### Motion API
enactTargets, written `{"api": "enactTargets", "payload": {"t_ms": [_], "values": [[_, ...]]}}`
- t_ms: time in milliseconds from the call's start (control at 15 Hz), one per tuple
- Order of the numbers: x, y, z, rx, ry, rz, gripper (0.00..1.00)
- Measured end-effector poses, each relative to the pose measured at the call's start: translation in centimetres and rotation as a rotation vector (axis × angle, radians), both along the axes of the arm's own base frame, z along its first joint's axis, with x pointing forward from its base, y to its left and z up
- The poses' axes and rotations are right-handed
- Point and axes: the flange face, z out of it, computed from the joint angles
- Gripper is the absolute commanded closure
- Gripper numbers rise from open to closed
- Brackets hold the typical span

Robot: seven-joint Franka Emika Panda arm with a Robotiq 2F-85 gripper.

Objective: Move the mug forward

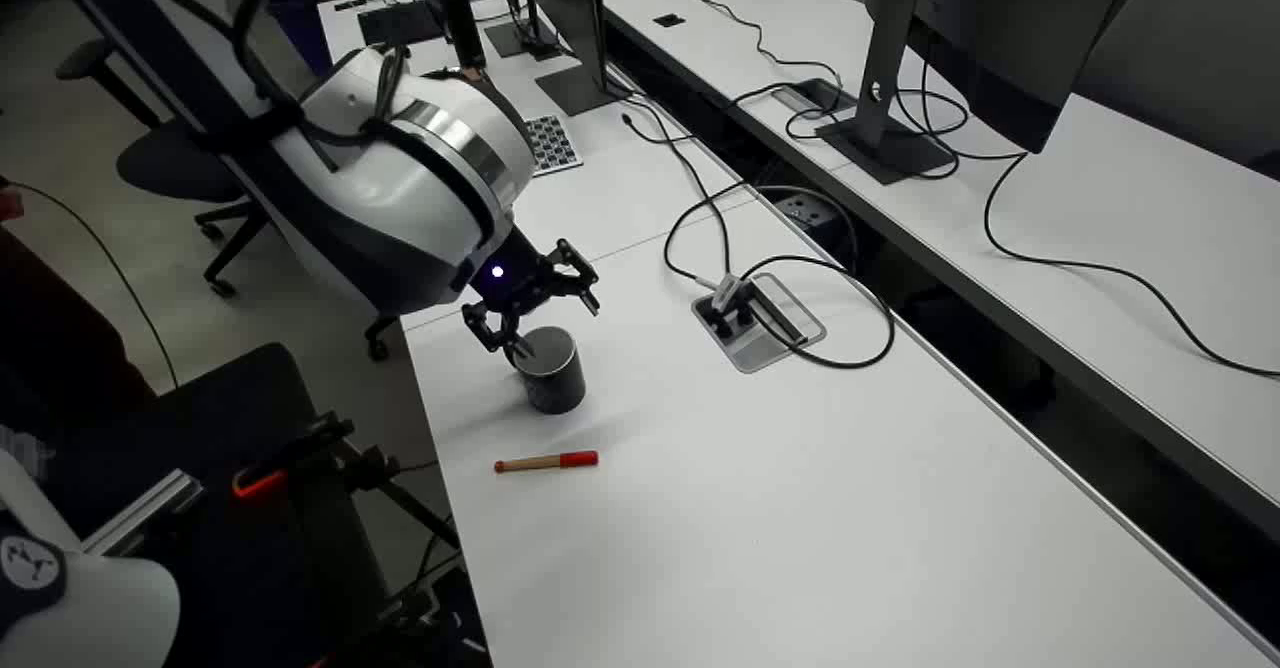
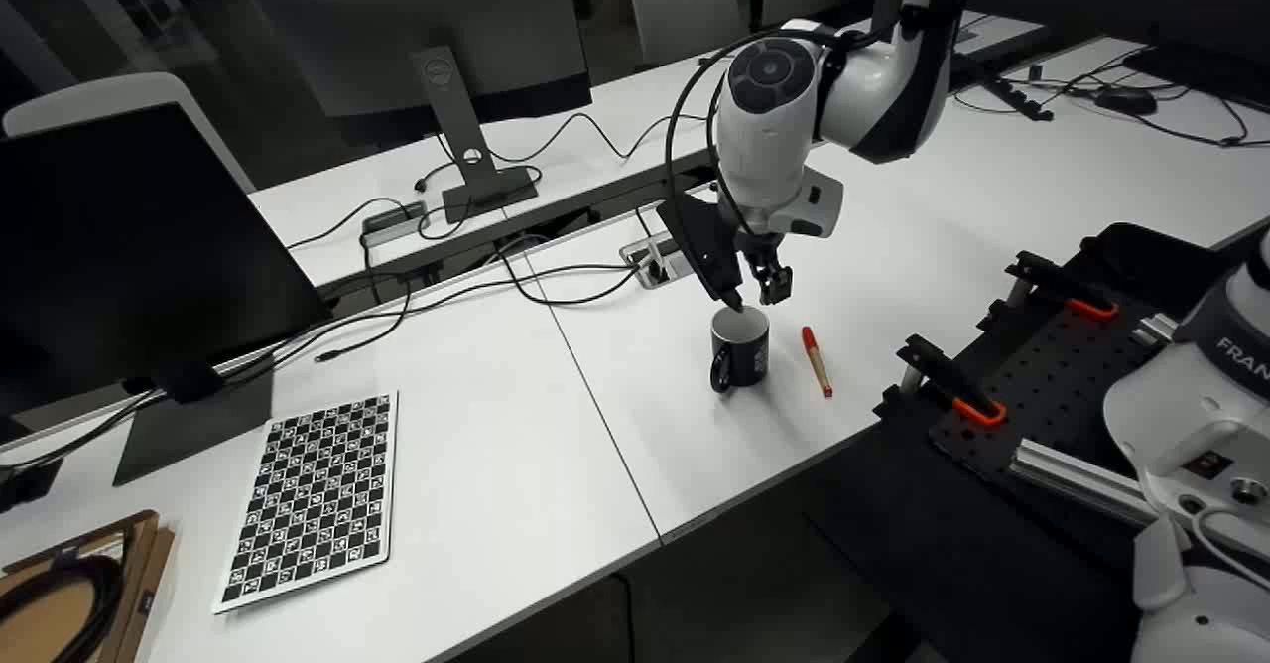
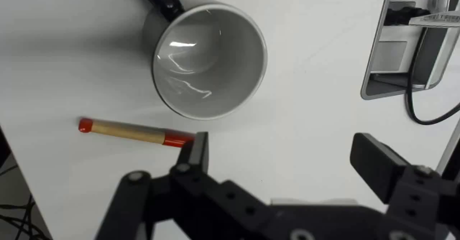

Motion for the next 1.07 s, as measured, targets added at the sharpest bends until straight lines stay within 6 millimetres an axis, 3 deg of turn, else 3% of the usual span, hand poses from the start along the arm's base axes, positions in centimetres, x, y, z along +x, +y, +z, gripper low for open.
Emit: {"api": "enactTargets", "payload": {"t_ms": [800,1067], "values": [[0.0,0.0,0.0,0.0,0.0,0.0,0.0],[0.7,0.26,0.28,0.075,-0.012,-0.087,0.0]]}}
